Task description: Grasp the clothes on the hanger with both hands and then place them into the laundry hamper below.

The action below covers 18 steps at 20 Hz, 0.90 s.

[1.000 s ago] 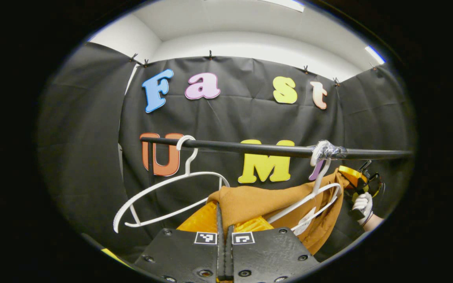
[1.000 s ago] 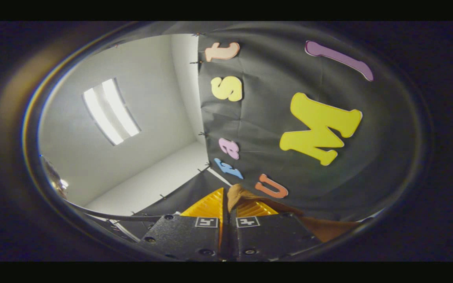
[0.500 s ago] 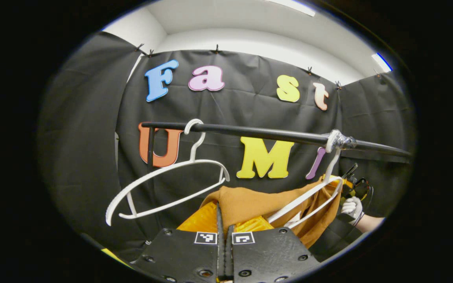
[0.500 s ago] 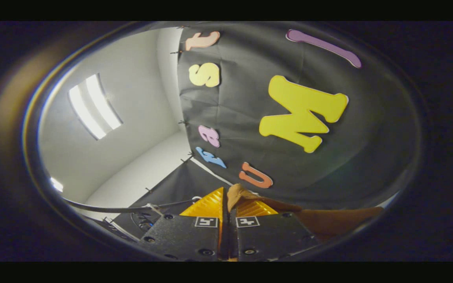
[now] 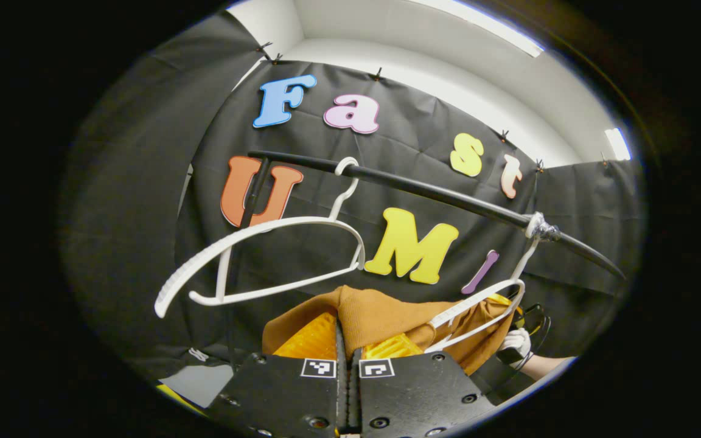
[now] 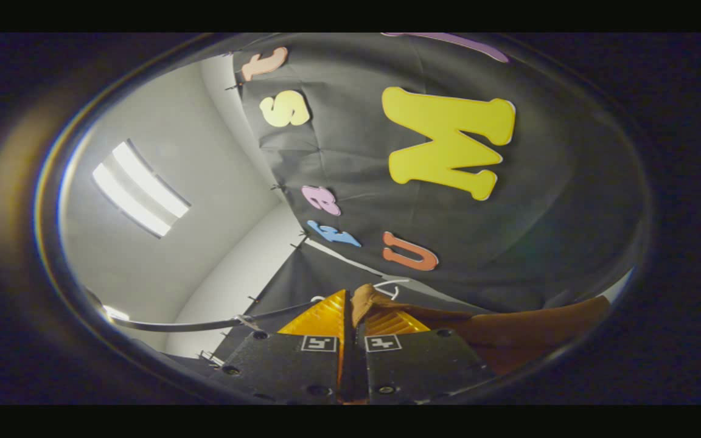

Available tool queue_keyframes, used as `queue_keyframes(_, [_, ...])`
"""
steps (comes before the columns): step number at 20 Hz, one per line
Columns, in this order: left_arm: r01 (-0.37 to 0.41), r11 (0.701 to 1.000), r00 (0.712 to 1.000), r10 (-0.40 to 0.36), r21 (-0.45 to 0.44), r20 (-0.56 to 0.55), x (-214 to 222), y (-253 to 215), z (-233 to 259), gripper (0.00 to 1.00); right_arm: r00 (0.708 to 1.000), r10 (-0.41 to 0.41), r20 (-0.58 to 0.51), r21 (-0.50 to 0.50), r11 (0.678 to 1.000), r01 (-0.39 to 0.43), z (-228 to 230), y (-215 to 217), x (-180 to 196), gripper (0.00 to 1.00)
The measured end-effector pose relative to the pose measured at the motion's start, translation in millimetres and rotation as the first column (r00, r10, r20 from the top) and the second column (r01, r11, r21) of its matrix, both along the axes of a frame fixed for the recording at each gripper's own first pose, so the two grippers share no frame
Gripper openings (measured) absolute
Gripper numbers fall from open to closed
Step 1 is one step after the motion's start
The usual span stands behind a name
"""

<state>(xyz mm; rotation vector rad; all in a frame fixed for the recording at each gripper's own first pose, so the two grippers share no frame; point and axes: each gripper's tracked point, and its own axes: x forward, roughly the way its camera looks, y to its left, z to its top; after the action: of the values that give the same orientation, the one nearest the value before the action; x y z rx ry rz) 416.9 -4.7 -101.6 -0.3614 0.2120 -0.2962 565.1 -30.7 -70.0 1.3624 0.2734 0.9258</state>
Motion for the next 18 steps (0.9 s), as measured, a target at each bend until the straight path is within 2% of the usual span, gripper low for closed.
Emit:
queue_keyframes(4, [-0.013, 0.998, 1.000, 0.014, -0.067, 0.007, -3, 3, -1, 0.00, 0.999, 0.032, -0.044, 0.048, 0.998, -0.030, -8, 2, -4, 0.04])
queue_keyframes(5, [-0.010, 0.998, 1.000, 0.009, -0.063, -0.002, -2, -1, -1, 0.00, 0.998, 0.017, -0.059, 0.051, 0.999, -0.014, -8, 0, -3, 0.03])
queue_keyframes(6, [-0.011, 1.000, 1.000, 0.011, -0.013, -0.003, 1, -1, -4, 0.05, 0.999, -0.008, -0.044, 0.016, 1.000, 0.009, -6, -3, -1, 0.04])
queue_keyframes(7, [-0.004, 0.999, 1.000, 0.003, 0.037, 0.010, 2, -3, -4, 0.00, 1.000, -0.028, -0.013, -0.029, 0.999, 0.027, -5, -4, -2, 0.02])
queue_keyframes(8, [0.004, 0.998, 1.000, -0.005, 0.067, 0.015, 3, -7, 0, 0.00, 0.999, -0.044, 0.010, -0.048, 0.998, 0.044, 1, -4, -4, 0.04])
queue_keyframes(11, [-0.004, 0.999, 1.000, 0.004, 0.045, 0.003, 2, -6, -8, 0.05, 0.999, -0.038, -0.007, -0.045, 0.998, 0.037, -6, -7, -5, 0.04])
queue_keyframes(13, [-0.022, 1.000, 1.000, 0.022, 0.003, -0.016, 1, 0, -19, 0.00, 1.000, -0.024, -0.012, -0.045, 0.999, 0.024, -18, -1, -14, 0.04])
queue_keyframes(14, [-0.033, 0.999, 0.999, 0.032, -0.004, -0.024, -1, 5, -25, 0.05, 1.000, -0.016, -0.024, -0.047, 0.999, 0.015, -27, 2, -17, 0.04])
queue_keyframes(18, [-0.077, 0.997, 0.993, 0.078, 0.012, -0.090, -19, 19, -64, 0.05, 0.996, 0.006, -0.093, -0.089, 0.996, -0.014, -67, 18, -34, 0.03])
